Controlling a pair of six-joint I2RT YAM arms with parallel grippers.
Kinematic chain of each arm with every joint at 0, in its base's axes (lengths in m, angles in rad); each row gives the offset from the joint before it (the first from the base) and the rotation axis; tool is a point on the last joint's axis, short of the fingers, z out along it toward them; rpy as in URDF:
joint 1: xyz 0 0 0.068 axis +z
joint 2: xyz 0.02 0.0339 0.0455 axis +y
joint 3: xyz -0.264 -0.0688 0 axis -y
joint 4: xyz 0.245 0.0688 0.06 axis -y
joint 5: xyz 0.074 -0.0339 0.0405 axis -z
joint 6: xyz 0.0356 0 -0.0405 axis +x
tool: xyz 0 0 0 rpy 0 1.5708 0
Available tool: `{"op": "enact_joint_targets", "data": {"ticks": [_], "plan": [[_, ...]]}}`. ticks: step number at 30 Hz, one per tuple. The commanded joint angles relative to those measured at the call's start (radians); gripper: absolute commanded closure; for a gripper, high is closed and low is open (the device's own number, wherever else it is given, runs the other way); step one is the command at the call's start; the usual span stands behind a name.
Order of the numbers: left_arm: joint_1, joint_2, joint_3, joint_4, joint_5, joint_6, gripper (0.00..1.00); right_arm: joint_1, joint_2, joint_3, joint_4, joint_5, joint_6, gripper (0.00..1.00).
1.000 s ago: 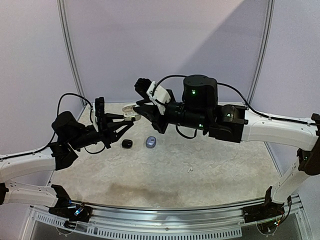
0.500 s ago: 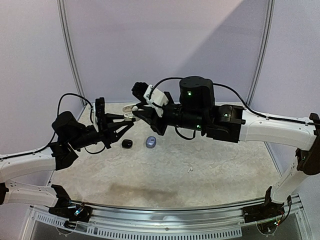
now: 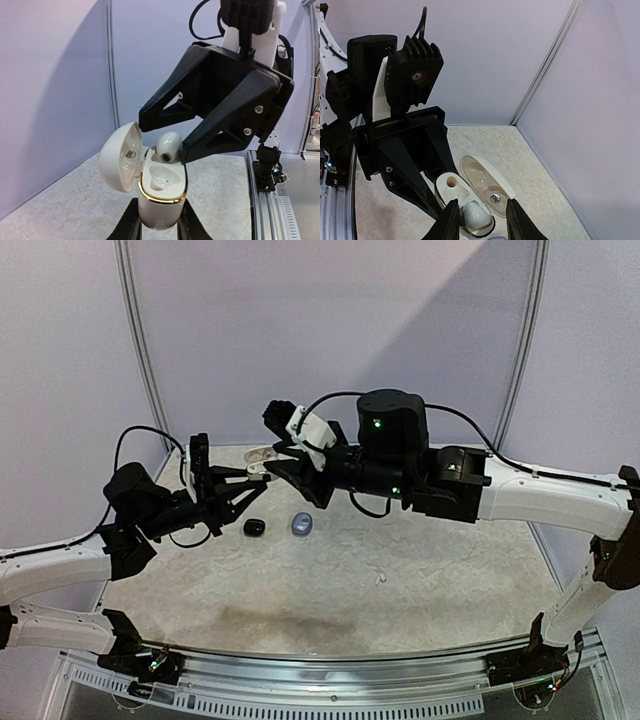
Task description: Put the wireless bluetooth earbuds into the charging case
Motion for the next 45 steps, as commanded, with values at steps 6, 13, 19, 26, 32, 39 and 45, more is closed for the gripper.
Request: {"op": "enact_joint_targets", "data": {"ticks": [6, 13, 19, 26, 32, 39, 45], "plan": [[0.005, -0.006, 0.01, 0.013, -0.01, -0.046, 1.0, -0.001, 0.014, 0.09, -0.035, -0.026, 0.084, 0.45], [0.009, -0.016, 0.004, -0.008, -0.052, -0.088, 1.0, -0.05, -0.091, 0.117, 0.0, 0.029, 0.379, 0.43], [0.01, -0.018, 0.004, -0.008, 0.01, -0.039, 1.0, -0.05, -0.111, 0.115, -0.27, -0.137, 0.246, 0.02], [0.013, -0.013, 0.027, -0.055, 0.159, 0.038, 1.0, -0.046, -0.018, 0.154, -0.402, -0.195, 0.088, 0.01], [0.012, -0.012, 0.037, -0.083, 0.204, 0.024, 1.0, -0.041, 0.037, 0.182, -0.394, -0.174, 0.035, 0.01], [0.012, -0.008, 0.053, -0.135, 0.257, 0.139, 1.0, -0.04, 0.047, 0.189, -0.377, -0.121, 0.044, 0.01], [0.012, -0.008, 0.067, -0.206, 0.289, 0.288, 1.0, -0.048, 0.039, 0.189, -0.357, -0.123, 0.052, 0.01]]}}
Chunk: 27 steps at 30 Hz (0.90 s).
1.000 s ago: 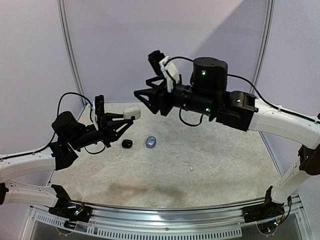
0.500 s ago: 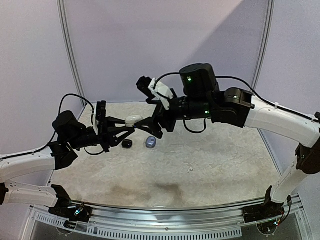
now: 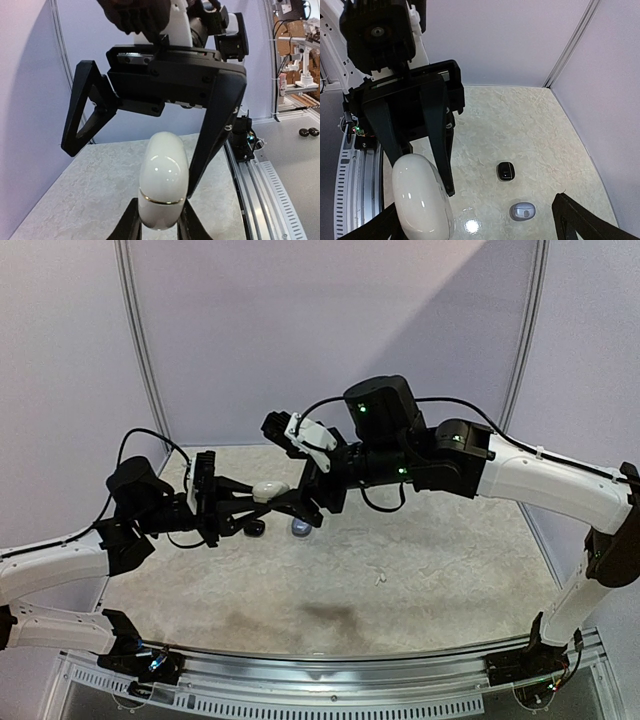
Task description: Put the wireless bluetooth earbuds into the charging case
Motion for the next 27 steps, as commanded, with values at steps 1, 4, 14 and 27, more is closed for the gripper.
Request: {"op": "enact_joint_targets", "data": {"ticks": [1, 4, 14, 27], "plan": [[0.005, -0.004, 0.03, -0.088, 0.061, 0.146, 1.0, -0.006, -0.004, 0.027, 0.026, 0.021, 0.007, 0.01], [0.005, -0.004, 0.036, -0.136, 0.074, 0.197, 1.0, -0.009, -0.01, 0.029, 0.039, 0.014, 0.011, 0.01], [0.003, -0.007, 0.029, -0.182, 0.075, 0.24, 1.0, -0.013, -0.017, 0.028, 0.045, -0.001, 0.022, 0.01], [0.003, -0.007, 0.027, -0.21, 0.076, 0.235, 1.0, -0.021, -0.024, 0.029, 0.074, -0.001, 0.044, 0.02]]}}
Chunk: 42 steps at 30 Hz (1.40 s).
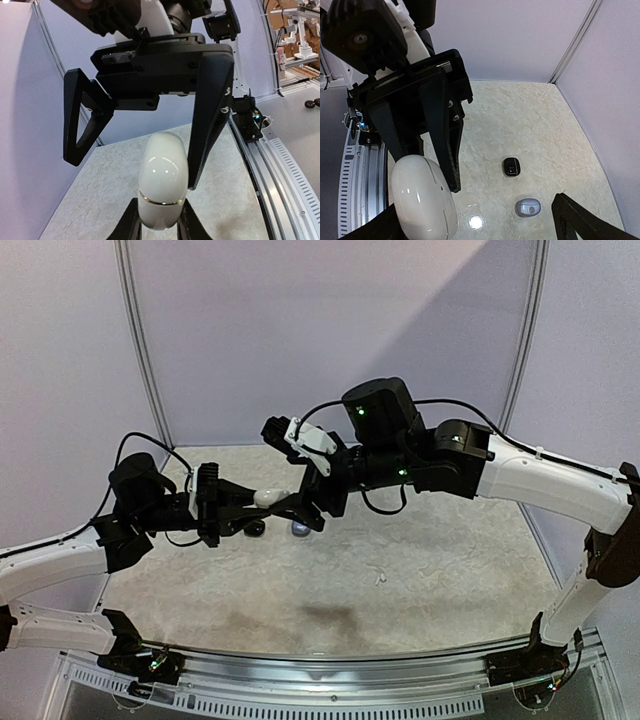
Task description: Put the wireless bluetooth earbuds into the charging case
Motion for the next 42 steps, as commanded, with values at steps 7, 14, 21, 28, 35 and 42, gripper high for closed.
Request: {"op": "enact_joint_targets", "data": {"ticks": [7, 14, 21, 28, 35, 42], "plan": [[0.0, -0.003, -0.005, -0.109, 0.049, -0.02, 1.0, -0.031, -0.032, 0.027, 0.131, 0.018, 0.06, 0.03], [0.0, -0.003, -0.006, -0.105, 0.03, -0.056, 1.0, -0.031, -0.035, 0.027, 0.137, -0.013, 0.069, 0.04], [0.003, -0.006, -0.031, 0.038, -0.033, -0.266, 1.0, -0.033, -0.006, 0.04, 0.029, -0.213, 0.043, 0.23], [0.004, 0.006, -0.027, 0.067, -0.031, -0.317, 1.0, -0.044, -0.01, 0.044, -0.04, -0.288, 0.05, 0.4], [0.004, 0.01, -0.022, 0.072, -0.019, -0.306, 1.0, -0.045, 0.004, 0.045, -0.051, -0.234, 0.042, 0.34], [0.004, 0.006, -0.022, 0.07, -0.015, -0.297, 1.0, -0.052, 0.016, 0.046, -0.056, -0.256, 0.037, 0.65]]}}
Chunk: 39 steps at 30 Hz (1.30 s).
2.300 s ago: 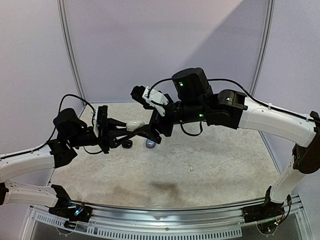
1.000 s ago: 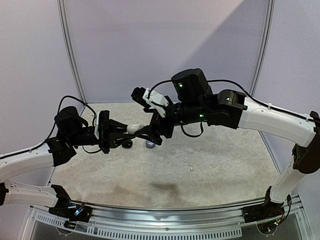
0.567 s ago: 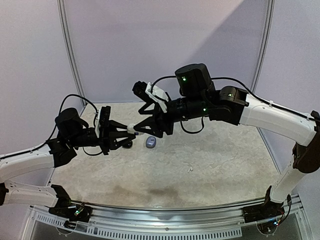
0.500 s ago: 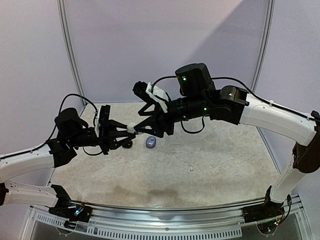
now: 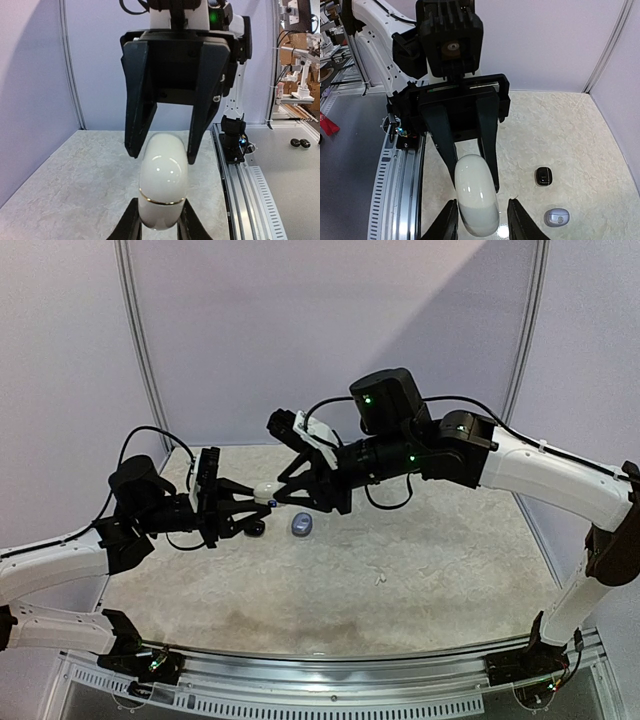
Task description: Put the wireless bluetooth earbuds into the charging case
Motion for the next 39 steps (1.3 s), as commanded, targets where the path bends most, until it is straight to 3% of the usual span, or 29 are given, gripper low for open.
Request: {"op": "enact_joint_targets", "data": {"ticks": [1, 8, 18, 19, 21, 23, 25, 30, 38, 39], "plan": [[0.003, 0.003, -0.004, 0.021, 0.012, 0.003, 1.0, -0.01, 0.018, 0.021, -0.022, 0.0, -0.004, 0.64], [0.003, 0.005, -0.006, 0.041, 0.022, -0.003, 1.0, -0.009, 0.03, 0.026, -0.036, 0.016, -0.016, 0.62], [0.003, 0.003, -0.011, 0.045, 0.004, -0.021, 1.0, -0.008, 0.028, 0.035, -0.028, -0.002, -0.023, 0.95], [0.003, 0.002, -0.014, 0.051, -0.008, -0.03, 0.94, -0.01, 0.027, 0.034, -0.027, 0.0, -0.025, 0.96], [0.003, 0.0, -0.018, 0.069, -0.024, -0.058, 0.74, -0.01, 0.022, 0.032, -0.022, 0.003, -0.031, 0.98], [0.003, 0.001, -0.019, 0.082, -0.012, -0.074, 0.67, -0.008, 0.017, 0.03, -0.011, 0.004, -0.036, 0.99], [0.003, 0.002, -0.021, 0.086, -0.003, -0.076, 0.66, -0.009, 0.014, 0.031, 0.001, 0.003, -0.04, 1.0], [0.003, 0.005, -0.018, 0.086, 0.013, -0.072, 0.68, -0.008, 0.014, 0.031, 0.007, 0.006, -0.044, 1.0], [0.002, 0.005, -0.018, 0.101, 0.027, -0.069, 1.0, -0.01, 0.023, 0.031, -0.001, -0.001, -0.036, 1.0], [0.002, 0.005, -0.018, 0.102, 0.028, -0.067, 1.0, -0.009, 0.027, 0.031, 0.003, -0.002, -0.032, 0.97]]}}
